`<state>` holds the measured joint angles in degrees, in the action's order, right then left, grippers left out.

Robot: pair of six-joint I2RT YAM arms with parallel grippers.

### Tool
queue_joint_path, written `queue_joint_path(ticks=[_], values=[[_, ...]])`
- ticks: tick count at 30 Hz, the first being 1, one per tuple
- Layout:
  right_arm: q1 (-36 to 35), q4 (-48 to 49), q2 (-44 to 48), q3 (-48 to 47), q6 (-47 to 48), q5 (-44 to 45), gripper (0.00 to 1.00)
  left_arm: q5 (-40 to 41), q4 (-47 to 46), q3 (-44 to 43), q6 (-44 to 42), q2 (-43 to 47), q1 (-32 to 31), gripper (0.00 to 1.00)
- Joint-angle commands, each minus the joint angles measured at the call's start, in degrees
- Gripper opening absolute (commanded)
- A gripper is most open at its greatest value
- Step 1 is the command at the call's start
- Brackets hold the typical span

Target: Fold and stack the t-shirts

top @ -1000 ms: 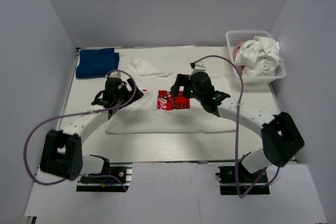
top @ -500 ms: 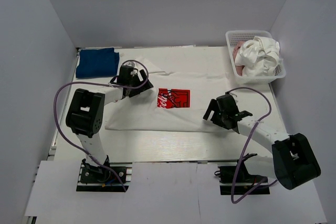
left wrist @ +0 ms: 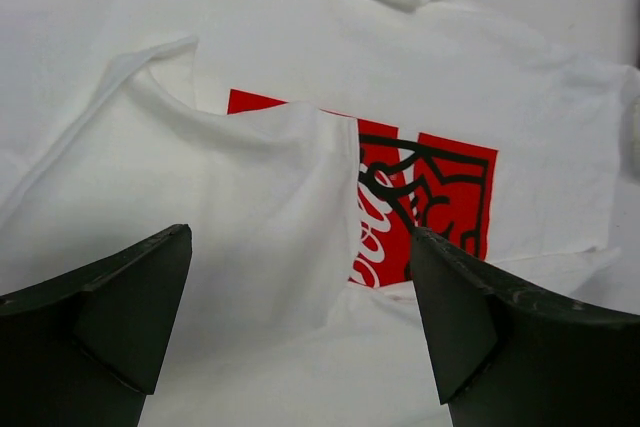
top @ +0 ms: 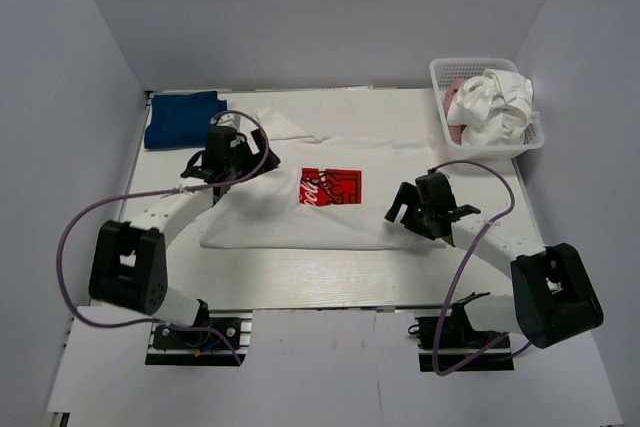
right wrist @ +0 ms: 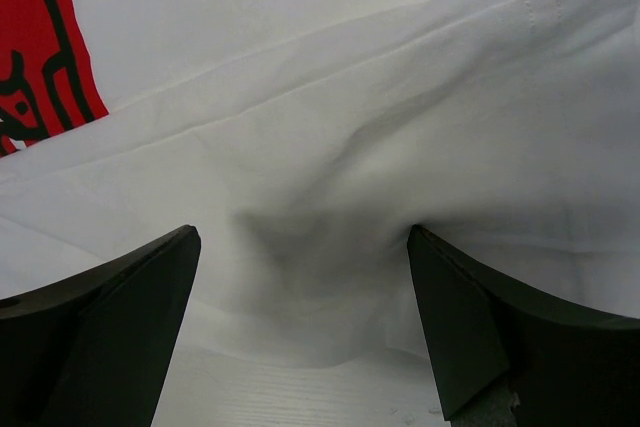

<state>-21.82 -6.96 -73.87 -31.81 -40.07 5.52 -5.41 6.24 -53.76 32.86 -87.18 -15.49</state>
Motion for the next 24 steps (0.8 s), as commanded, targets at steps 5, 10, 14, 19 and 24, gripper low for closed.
queue_joint_path(ticks=[5,10,14,19,24], values=[[0.03,-7.62,-1.37,1.14,-0.26,-2.01,0.9,6.02,4.04,14.96,2.73,11.77,0.37,1.0],[0.47,-15.97,2.75,3.77,-3.69,1.16,0.9,12.25,9.82,20.7,5.8,13.08,0.37,1.0],[1.26,-17.47,8.11,6.49,-4.83,1.87,0.9,15.17,13.53,23.25,8.35,13.61,0.37,1.0],[2.05,-19.49,11.54,7.55,-3.96,-0.33,0.9,15.17,24.65,20.04,14.4,13.09,0.37,1.0],[2.05,-20.63,13.31,8.44,-2.82,-2.7,0.9,12.99,33.22,20.26,17.67,16.23,0.37,1.0]])
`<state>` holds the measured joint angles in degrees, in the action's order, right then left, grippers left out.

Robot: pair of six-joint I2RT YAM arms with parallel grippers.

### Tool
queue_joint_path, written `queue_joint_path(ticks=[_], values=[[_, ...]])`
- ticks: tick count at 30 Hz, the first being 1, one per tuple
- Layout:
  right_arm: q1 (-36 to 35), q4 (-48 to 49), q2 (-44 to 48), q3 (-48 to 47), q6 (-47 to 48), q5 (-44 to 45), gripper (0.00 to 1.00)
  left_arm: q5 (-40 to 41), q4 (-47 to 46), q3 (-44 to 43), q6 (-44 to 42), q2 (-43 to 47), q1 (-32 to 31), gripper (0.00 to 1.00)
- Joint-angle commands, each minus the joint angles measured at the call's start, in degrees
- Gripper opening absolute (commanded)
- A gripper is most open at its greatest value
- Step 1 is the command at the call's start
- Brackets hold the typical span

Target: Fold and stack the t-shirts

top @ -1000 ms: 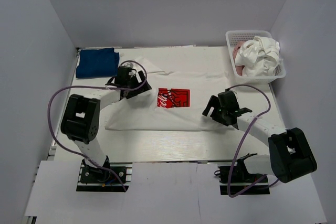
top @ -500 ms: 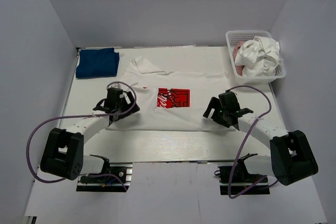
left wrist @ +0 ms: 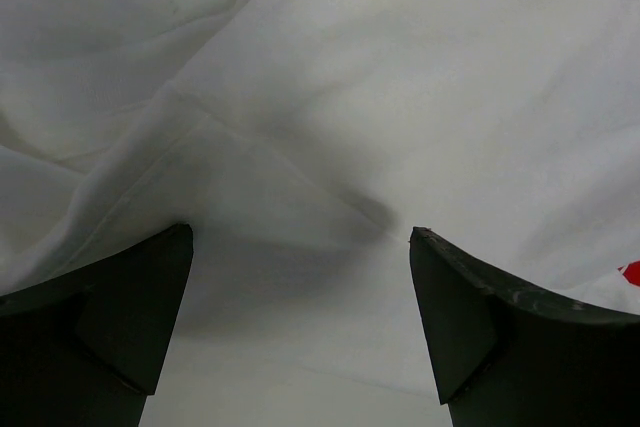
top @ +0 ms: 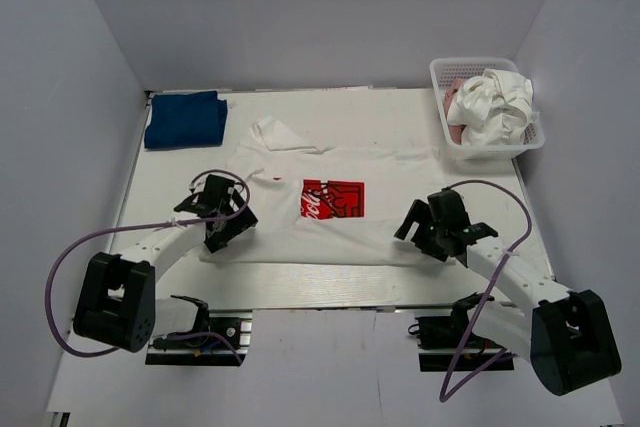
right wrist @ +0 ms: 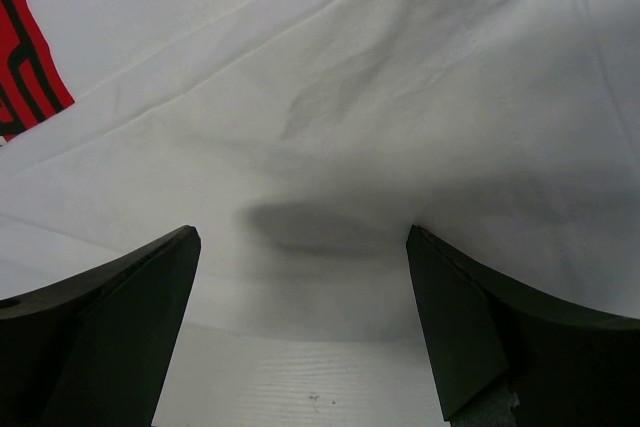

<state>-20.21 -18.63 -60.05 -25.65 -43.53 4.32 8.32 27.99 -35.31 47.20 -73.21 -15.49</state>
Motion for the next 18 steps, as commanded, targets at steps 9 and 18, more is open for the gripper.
queue_joint_path(ticks=[9,18], values=[[-0.45,-3.61,5.64,-4.22,10.04,-4.59,0.9,-0.32,9.3,-3.59,2.57,11.6,-0.51,1.0],[-0.01,7.61,6.27,-14.25,12.15,11.49,0.9,1.7,-2.58,-29.44,-12.99,-8.93,0.63,1.0]])
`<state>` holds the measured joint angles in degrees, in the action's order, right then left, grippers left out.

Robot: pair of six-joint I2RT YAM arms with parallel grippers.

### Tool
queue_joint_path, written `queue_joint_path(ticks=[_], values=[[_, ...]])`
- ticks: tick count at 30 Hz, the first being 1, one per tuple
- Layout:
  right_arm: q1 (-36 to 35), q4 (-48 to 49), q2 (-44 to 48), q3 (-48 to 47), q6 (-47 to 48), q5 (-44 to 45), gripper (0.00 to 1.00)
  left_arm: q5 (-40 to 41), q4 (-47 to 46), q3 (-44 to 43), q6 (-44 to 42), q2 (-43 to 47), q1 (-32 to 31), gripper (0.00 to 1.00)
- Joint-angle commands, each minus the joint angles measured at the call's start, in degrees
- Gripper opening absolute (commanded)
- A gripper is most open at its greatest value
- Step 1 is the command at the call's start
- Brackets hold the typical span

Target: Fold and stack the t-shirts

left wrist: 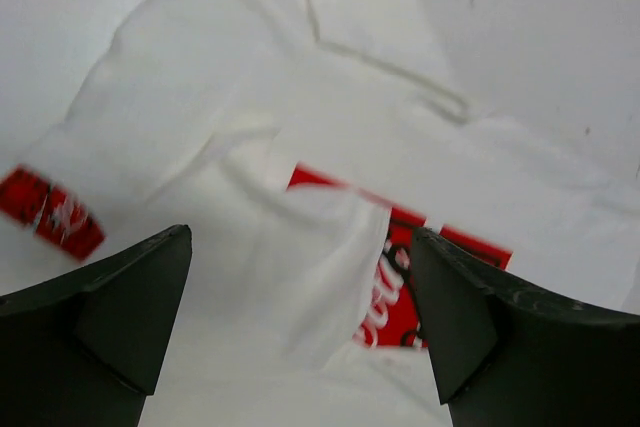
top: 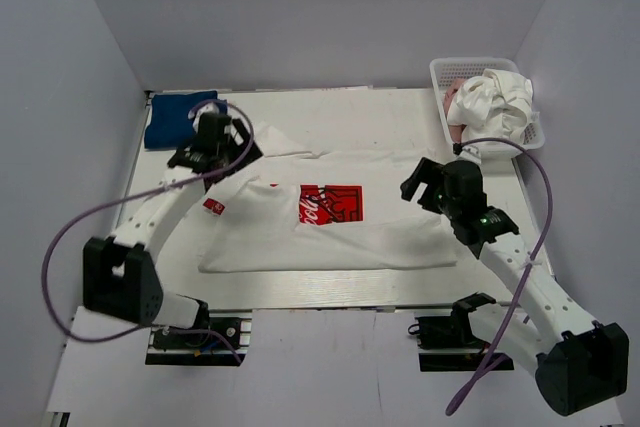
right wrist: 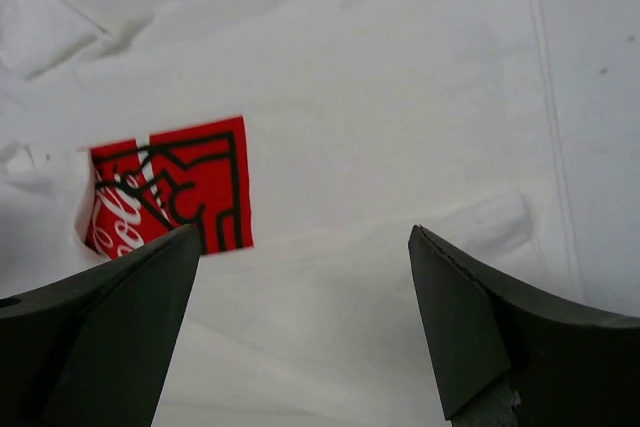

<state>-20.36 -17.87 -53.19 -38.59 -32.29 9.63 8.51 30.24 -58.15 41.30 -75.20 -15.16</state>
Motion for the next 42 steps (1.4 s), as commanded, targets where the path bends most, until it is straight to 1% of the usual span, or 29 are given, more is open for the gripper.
queue_joint_path(ticks=[1,2,3,4,5,6,7,9,12,15,17,19,23,24,26,27,29,30,33,34,35,36,38,40,42], values=[[0.23,8.19,-1.12,-1.31,0.48,6.02,0.9,3.25,-4.84,-9.41,-7.11,-14.37,0.3,1.0],[0.23,10.38,-1.56,-1.49,0.3,6.45,0.9,3.87,-3.62,-16.22,-7.11,-18.36,0.3,1.0],[0.23,11.62,-3.74,-2.62,0.56,6.72,0.9,3.88,-2.13,-19.69,-8.41,-22.23,0.3,1.0],[0.41,11.8,-4.37,-3.33,0.74,7.15,0.9,4.75,-0.81,-26.68,-8.43,-26.01,0.83,1.0],[0.58,11.63,-5.95,-4.81,1.18,9.94,0.9,4.76,0.86,-30.49,-8.43,-33.19,0.83,1.0],[0.5,11.28,-7.53,-6.22,1.62,10.58,0.9,3.71,2.35,-34.1,-9.04,-36.48,0.83,1.0],[0.93,10.75,-9.11,-6.84,1.79,11.54,0.9,3.7,4.46,-39.88,-9.04,-39.29,1.35,1.0],[1.11,10.05,-11.05,-9.13,2.41,13.92,0.9,2.22,4.48,-43.87,-9.75,-45.52,1.36,1.0],[1.81,10.13,-12.81,-10.01,3.02,13.84,0.9,0.81,3.86,-50.19,-11.06,-50.9,1.89,1.0],[2.6,8.73,-14.92,-11.16,2.85,14.45,0.9,0.8,3.86,-54.77,-11.06,-54.17,2.5,1.0],[2.96,8.64,-15.19,-10.9,2.5,14.72,0.9,0.19,2.99,-55.32,-11.06,-56.19,2.5,1.0],[3.57,8.9,-15.45,-10.37,1.97,14.19,0.9,-0.95,1.67,-55.32,-11.06,-57.15,2.5,0.97],[4.36,9.25,-16.15,-9.93,1.71,12.7,0.9,-3.94,0.35,-56.02,-10.54,-58.57,3.03,0.85],[4.45,9.34,-16.5,-9.93,1.79,12.61,0.9,-4.55,-0.61,-56.02,-10.54,-58.57,3.03,0.77],[4.89,9.17,-18.09,-10.19,1.8,11.91,0.9,-5.35,-1.76,-56.02,-10.54,-58.57,3.03,0.66],[5.07,8.91,-18.53,-10.36,1.71,11.91,0.9,-5.35,-2.46,-56.02,-9.93,-58.57,3.55,0.58],[5.42,8.64,-20.36,-10.8,1.62,11.56,0.9,-6.05,-3.25,-56.02,-9.92,-59.09,3.56,0.49],[5.51,8.55,-20.81,-11.07,1.62,11.55,0.9,-6.57,-3.87,-56.02,-9.92,-59.1,3.56,0.41],[6.03,8.38,-23.09,-12.12,1.36,10.85,0.9,-7.98,-4.4,-57.07,-9.92,-60.85,4.08,0.27],[6.12,8.29,-23.54,-12.39,1.18,10.94,0.9,-7.99,-3.79,-57.94,-9.92,-60.86,4.61,0.13],[6.3,8.2,-23.8,-12.56,1.27,10.76,0.9,-7.99,-3.78,-58.65,-9.92,-61.64,4.61,0.03],[6.3,8.55,-24.67,-13.17,1.27,10.76,0.9,-8.6,-3.17,-58.66,-9.92,-61.65,4.61,0.0],[6.38,9.34,-25.29,-13.53,1.18,11.11,0.9,-9.12,-3.17,-57.44,-9.92,-61.65,5.13,0.0],[6.3,10.92,-27.22,-14.4,1.71,11.2,0.9,-9.13,-5.26,-55.24,-9.92,-60.42,5.14,0.0],[6.21,11.1,-29.86,-16.51,1.8,12.34,0.9,-9.13,-7.03,-51.11,-9.92,-57.35,5.14,0.0]])
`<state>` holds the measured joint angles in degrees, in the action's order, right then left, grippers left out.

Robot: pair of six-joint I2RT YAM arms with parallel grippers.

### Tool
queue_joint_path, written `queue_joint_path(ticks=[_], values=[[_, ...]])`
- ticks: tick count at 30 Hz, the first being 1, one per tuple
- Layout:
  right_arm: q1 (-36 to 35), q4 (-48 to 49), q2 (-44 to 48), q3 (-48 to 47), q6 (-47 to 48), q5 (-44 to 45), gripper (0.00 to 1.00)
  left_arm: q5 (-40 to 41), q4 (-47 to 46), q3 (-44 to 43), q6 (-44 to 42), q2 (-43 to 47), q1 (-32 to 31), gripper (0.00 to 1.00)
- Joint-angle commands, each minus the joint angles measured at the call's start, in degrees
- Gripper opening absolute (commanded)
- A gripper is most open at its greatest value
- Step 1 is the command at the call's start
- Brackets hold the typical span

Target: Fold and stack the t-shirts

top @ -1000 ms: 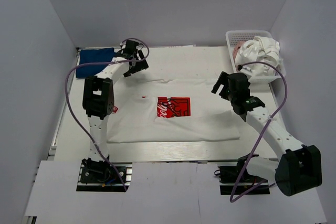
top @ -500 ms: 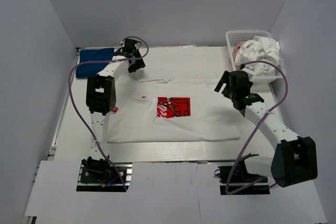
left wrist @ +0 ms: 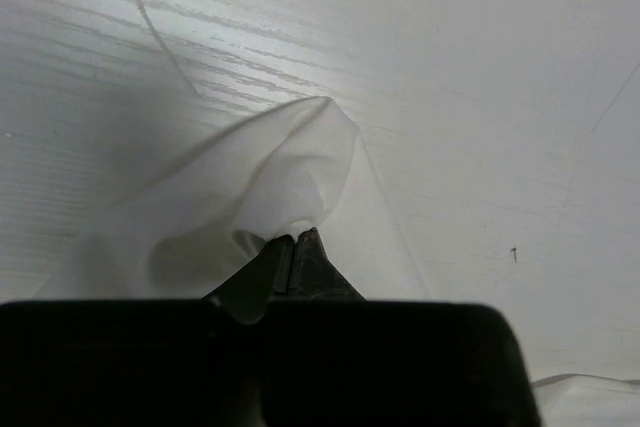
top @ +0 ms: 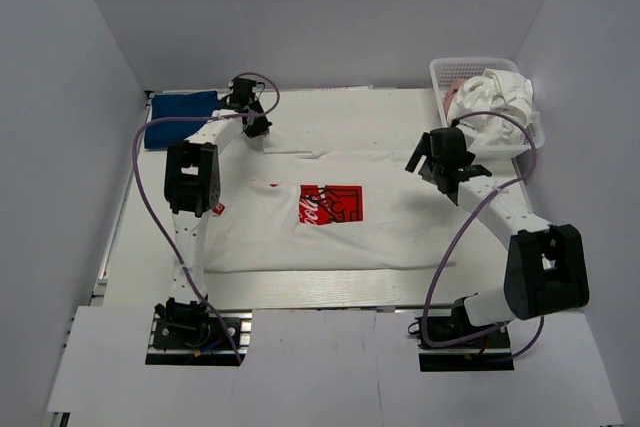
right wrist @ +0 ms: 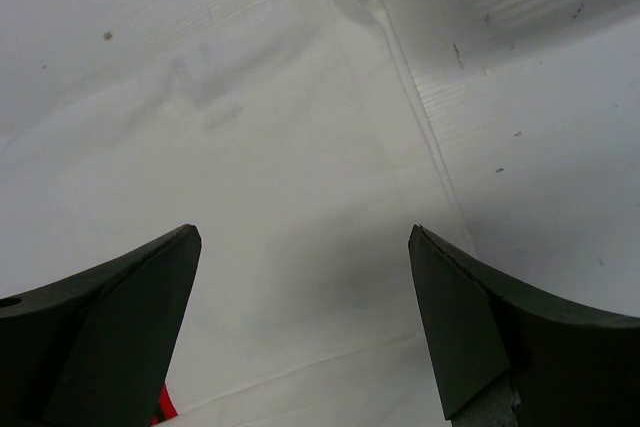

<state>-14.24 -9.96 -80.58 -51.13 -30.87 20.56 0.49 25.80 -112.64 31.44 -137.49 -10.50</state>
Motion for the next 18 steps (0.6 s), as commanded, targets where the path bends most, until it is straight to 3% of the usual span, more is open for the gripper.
queue_joint_path(ticks=[1,6,10,14,18], values=[[0.26,2.23,-6.31,-7.54,0.2,1.42,0.9,-1.11,-4.51,4.87,-0.06,6.0,0.48,0.0],[0.09,-2.87,-17.23,-17.49,-2.17,6.24,0.9,-1.11,-6.03,9.28,-0.06,9.96,0.48,0.0],[-0.26,-2.0,-28.3,-28.21,1.67,9.14,0.9,-3.12,-5.42,9.28,-0.59,11.19,0.48,0.0],[0.27,-8.65,-40.41,-44.08,1.87,13.44,0.9,-4.18,-5.41,9.81,-0.59,12.33,0.48,0.0],[-0.09,-12.98,-44.84,-50.02,2.14,14.77,0.87,-4.18,-5.94,10.86,-1.12,14.26,0.48,0.0]])
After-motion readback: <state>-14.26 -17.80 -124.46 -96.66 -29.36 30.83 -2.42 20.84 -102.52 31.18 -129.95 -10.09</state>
